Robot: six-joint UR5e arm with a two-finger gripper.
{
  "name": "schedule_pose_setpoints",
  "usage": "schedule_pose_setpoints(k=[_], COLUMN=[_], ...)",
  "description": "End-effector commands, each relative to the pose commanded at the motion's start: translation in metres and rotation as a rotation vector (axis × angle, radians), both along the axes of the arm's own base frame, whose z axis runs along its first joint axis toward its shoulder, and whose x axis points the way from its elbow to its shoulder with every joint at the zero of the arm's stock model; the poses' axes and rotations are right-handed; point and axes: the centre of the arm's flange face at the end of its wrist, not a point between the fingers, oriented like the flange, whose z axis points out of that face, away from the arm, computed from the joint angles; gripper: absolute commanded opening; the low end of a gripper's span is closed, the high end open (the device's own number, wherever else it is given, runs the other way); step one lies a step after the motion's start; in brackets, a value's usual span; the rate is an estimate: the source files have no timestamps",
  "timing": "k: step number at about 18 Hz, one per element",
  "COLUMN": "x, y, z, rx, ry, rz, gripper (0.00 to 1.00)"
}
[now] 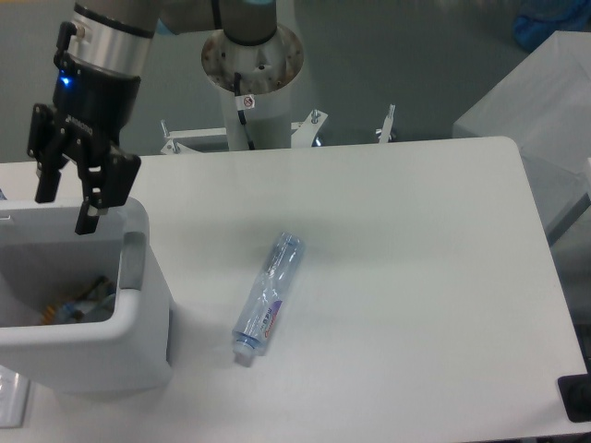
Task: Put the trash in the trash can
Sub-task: 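Move the open gripper over the clear water bottle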
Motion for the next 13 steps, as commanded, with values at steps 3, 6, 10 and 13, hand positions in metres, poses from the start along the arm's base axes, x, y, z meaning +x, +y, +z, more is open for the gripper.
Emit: schedule_pose_setpoints(k=[3,6,10,13], x=[-0.043,-0.092,-0.158,-0.194], y=[-0.016,-0.036,-0.054,-0.053], z=[0.000,0.001,-0.025,-0.060], rx=[0.006,0.042,0.031,-0.011], ry=[-0.062,-0.213,-0.306,-0.371], rz=[0.122,0.279,0.409,0.480], gripper=[1.00,1.00,1.00,1.00])
